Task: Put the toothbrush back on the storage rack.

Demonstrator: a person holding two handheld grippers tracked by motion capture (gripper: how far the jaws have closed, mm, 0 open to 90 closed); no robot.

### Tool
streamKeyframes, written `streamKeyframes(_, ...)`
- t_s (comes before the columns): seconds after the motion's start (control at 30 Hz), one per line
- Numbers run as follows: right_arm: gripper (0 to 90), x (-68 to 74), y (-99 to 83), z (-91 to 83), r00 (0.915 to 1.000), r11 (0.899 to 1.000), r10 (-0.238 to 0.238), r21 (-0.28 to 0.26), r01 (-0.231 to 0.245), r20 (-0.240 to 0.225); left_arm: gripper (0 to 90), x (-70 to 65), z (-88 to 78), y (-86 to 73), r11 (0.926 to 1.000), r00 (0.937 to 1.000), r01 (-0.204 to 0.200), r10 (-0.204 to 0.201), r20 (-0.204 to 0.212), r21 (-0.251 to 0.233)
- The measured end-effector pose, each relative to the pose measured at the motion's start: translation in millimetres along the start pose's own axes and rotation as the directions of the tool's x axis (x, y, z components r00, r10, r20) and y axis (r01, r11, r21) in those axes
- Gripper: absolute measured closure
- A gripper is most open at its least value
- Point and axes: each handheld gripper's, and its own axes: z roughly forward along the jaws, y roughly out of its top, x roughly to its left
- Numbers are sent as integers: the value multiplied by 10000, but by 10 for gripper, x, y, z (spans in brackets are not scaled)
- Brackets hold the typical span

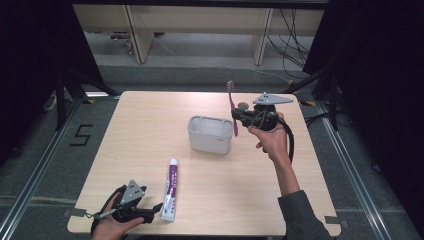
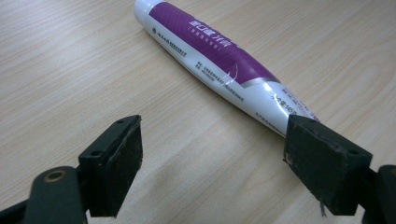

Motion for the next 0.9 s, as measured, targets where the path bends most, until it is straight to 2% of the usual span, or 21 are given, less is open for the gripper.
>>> streamKeyframes(0.1, 837, -21, 5, 26, 10000, 9999, -66, -87, 66, 63, 191, 0, 0, 0, 10000, 10000, -3, 3, 7, -1)
streamKeyframes(0.17, 837, -23, 12, 49, 9998, 9999, 73, -144, -71, 169, 191, -1, 0, -1, 10000, 10000, 26, -26, 55, -15)
streamKeyframes(0.2, 837, -39, 17, 68, 10000, 9998, 9, -214, -9, 11, 191, -14, 9, 1, 9996, 9997, 236, -235, 59, -153)
streamKeyframes(0.27, 837, -41, 48, 92, 9998, 9995, 138, -295, -133, 165, 191, -1, 2, -2, 10000, 10000, 39, -39, 22, -26)
streamKeyframes(0.37, 837, -51, 71, 117, 9998, 9992, 131, -369, -126, 139, 191, -10, 4, 1, 9998, 9998, 163, -162, 71, -80)
streamKeyframes(0.4, 837, -51, 84, 143, 9995, 9989, 315, -340, -313, 56, 191, -14, 8, 1, 9997, 9997, 219, -218, 72, -138)
streamKeyframes(0.43, 837, -51, 84, 143, 9995, 9989, 315, -340, -313, 56, 191, 0, 0, 1, 10000, 10000, 23, -23, 2, 9)
streamKeyframes(0.5, 837, -59, 86, 170, 9992, 9985, 376, -394, -372, 102, 191, 1, -1, 1, 10000, 10000, 27, -27, 7, 19)
streamKeyframes(0.53, 837, -80, 79, 195, 9991, 9987, 389, -343, -384, 138, 191, -13, 7, 0, 9996, 9998, 221, -220, 23, -162)
streamKeyframes(0.57, 837, -80, 79, 195, 9991, 9987, 389, -343, -384, 138, 191, -13, 7, 0, 9996, 9998, 221, -220, 23, -162)
streamKeyframes(0.6, 837, -90, 73, 208, 9992, 9983, 309, -498, -296, 252, 191, -1, -5, 0, 10000, 10000, 31, -31, 39, -7)
streamKeyframes(0.67, 837, -119, 67, 228, 9979, 9968, 647, -469, -644, 53, 191, -8, 6, -1, 9998, 9999, 164, -163, 19, -144)
streamKeyframes(0.77, 837, -140, 61, 235, 9976, 9963, 683, -539, -677, 100, 191, -14, 6, -1, 9996, 9997, 216, -215, 62, -182)
streamKeyframes(0.83, 837, -154, 57, 245, 9973, 9962, 706, -530, -695, 193, 191, -3, 3, 0, 9999, 9999, 114, -114, 7, -67)
streamKeyframes(0.87, 837, -146, 54, 247, 9959, 9946, 891, -556, -879, 179, 191, -11, 7, 0, 9996, 9997, 226, -225, 48, -149)
streamKeyframes(0.9, 837, -159, 45, 254, 9956, 9946, 893, -553, -877, 276, 191, -3, 2, 0, 9999, 9999, 99, -99, 25, -72)
